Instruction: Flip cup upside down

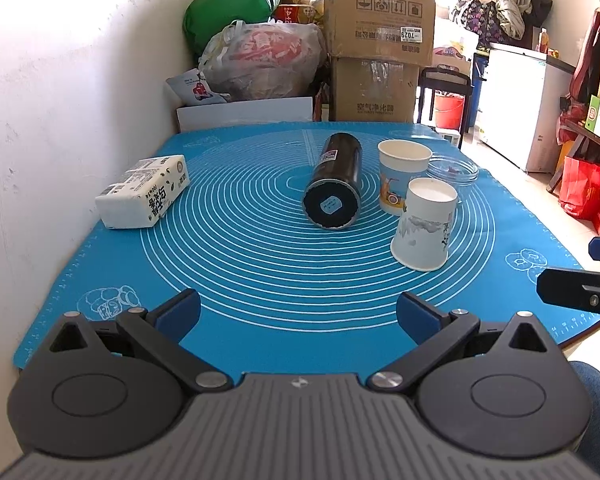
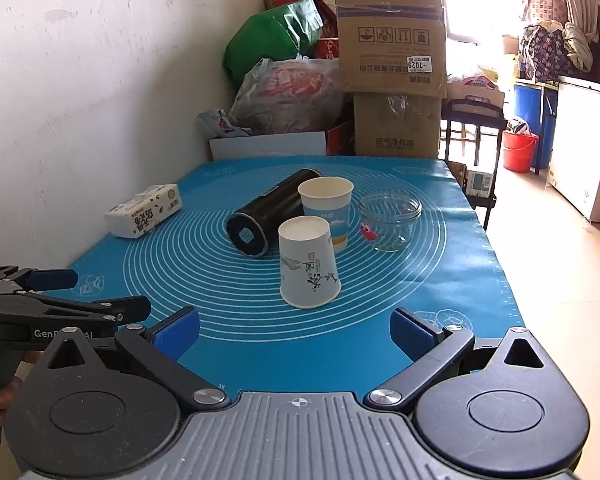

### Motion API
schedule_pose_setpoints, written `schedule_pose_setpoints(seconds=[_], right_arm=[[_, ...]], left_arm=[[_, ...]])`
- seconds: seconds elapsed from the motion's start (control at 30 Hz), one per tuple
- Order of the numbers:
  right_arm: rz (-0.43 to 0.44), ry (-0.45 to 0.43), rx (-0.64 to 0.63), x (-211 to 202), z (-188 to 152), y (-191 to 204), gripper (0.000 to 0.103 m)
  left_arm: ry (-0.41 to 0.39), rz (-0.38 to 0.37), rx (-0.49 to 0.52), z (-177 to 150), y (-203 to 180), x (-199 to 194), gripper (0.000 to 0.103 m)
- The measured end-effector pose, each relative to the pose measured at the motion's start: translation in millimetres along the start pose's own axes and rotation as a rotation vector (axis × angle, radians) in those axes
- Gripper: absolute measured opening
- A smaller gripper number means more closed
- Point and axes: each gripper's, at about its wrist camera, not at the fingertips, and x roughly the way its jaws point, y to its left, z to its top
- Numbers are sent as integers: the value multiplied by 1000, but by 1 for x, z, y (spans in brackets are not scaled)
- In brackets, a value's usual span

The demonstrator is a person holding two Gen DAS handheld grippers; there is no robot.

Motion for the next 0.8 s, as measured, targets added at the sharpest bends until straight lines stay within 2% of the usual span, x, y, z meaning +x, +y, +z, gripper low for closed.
schedule_pose_setpoints(seconds=[0.8], right_arm=[[14,12,8,2,-3,0,102]], left_arm=[[4,1,0,0,0,3,102]])
